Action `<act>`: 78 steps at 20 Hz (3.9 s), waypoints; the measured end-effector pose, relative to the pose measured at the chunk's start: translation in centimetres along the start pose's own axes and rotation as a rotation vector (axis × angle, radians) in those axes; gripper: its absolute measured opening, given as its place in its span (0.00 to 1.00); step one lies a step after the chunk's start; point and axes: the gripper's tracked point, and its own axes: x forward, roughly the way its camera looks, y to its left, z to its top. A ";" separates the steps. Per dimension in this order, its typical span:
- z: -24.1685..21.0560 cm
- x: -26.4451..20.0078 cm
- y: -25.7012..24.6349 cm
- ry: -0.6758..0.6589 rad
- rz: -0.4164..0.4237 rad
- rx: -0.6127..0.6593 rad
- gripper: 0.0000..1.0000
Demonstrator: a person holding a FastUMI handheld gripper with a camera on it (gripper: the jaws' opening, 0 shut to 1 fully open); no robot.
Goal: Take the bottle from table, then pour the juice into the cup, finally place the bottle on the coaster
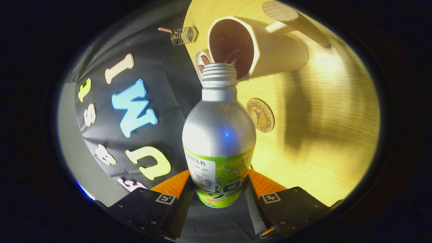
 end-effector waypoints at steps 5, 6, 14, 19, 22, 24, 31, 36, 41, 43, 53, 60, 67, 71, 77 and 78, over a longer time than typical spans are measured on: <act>0.0 -0.2 0.4 0.006 0.011 0.024 0.77; -0.1 -0.2 0.5 0.005 0.015 0.032 0.77; -0.1 -0.2 1.3 0.010 0.039 0.088 0.77; -0.4 -0.2 2.3 0.029 0.056 0.121 0.77; -0.5 -0.2 2.5 0.036 0.058 0.136 0.77; -0.6 -0.1 2.9 0.039 0.063 0.145 0.77; -0.8 -0.3 3.7 0.056 0.076 0.176 0.77; -0.7 -0.6 4.2 0.067 0.076 0.200 0.77; -0.1 -1.0 4.4 0.060 0.075 0.240 0.77; 0.1 -1.3 4.6 0.057 0.077 0.250 0.77; -0.8 -1.6 4.6 0.078 0.070 0.266 0.77; -0.4 -1.5 4.5 0.069 0.065 0.262 0.77; 0.2 -0.9 3.0 0.040 0.029 0.188 0.77; 0.6 -0.7 2.3 0.008 0.014 0.093 0.77; 1.3 -0.7 0.5 -0.018 -0.036 -0.084 0.77; 1.4 -0.7 0.2 -0.018 -0.046 -0.118 0.77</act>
